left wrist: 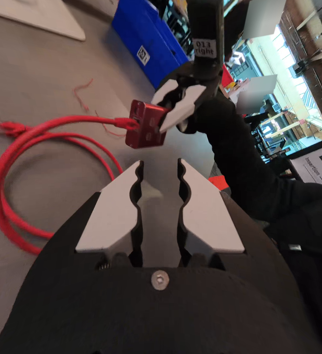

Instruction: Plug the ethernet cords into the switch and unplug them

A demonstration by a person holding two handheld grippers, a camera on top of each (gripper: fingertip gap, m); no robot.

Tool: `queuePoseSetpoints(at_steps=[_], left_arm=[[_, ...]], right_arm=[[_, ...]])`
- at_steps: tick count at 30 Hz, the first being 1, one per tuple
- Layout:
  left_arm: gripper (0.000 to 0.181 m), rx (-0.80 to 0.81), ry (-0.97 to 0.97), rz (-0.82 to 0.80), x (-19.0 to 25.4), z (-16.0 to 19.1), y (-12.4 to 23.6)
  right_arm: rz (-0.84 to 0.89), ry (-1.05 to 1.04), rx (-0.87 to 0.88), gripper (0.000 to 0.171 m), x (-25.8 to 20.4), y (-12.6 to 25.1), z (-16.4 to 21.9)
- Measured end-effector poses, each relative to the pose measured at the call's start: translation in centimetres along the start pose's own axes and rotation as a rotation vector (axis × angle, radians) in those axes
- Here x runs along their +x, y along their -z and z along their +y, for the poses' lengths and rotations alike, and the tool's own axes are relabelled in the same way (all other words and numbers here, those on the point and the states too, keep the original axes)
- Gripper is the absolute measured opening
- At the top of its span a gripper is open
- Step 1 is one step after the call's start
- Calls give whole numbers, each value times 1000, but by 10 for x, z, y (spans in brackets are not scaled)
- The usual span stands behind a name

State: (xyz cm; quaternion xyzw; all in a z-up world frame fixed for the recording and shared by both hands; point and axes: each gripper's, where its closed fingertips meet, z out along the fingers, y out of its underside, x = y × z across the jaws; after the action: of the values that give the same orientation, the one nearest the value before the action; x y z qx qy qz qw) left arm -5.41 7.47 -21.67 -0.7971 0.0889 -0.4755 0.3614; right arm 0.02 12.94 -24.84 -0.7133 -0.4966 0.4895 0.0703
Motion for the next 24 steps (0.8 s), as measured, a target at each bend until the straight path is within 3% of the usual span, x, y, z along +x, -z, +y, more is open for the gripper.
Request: queuePoseSetpoints(at_steps=[4, 7, 12, 15, 19, 21, 24], left_arm=[[30, -57, -111, -80, -4, 15, 23], [31, -38, -198, -175, -11, -1, 50], [31, -42, -418, -589, -87, -55, 128], [35, -192, -516, -835, -147, -74, 166], [35, -307, -496, -965, -210, -97, 183], [29, -444, -500, -1076, -243, -101, 194], [27, -625, -473, -1070, -271, -91, 188]], right_arm=[[47, -54, -85, 24, 20, -14, 21], [63, -81, -115, 24, 29, -21, 31], [140, -64, -146, 28, 45, -27, 39], [168, -38, -157, 31, 47, -26, 38], [184, -26, -163, 34, 49, -24, 39], [192, -14, -169, 35, 49, -23, 40], [191, -10, -168, 35, 49, -23, 39]])
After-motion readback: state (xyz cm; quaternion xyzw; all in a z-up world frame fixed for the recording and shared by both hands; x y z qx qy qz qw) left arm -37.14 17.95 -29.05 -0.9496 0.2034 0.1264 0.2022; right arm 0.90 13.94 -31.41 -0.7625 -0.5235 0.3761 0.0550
